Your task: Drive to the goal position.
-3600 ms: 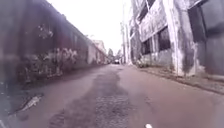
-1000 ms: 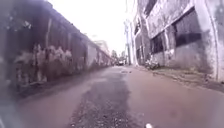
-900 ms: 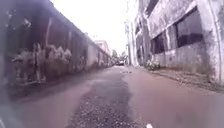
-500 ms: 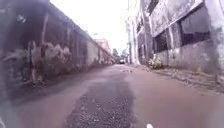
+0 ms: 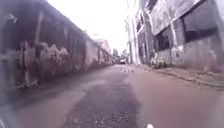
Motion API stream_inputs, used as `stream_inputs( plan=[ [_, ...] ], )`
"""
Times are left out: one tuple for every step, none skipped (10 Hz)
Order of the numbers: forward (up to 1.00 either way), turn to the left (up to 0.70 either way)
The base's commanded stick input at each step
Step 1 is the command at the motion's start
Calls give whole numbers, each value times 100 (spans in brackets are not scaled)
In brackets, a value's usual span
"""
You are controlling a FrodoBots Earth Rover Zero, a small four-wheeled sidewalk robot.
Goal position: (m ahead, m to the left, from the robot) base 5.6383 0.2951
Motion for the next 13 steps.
stream_inputs(
  plan=[
    [60,0],
    [60,0],
    [60,0],
    [60,0],
    [60,0],
    [60,0],
    [60,0],
    [60,0],
    [60,0],
    [60,0],
    [60,0],
    [60,0],
    [60,0]
  ],
)
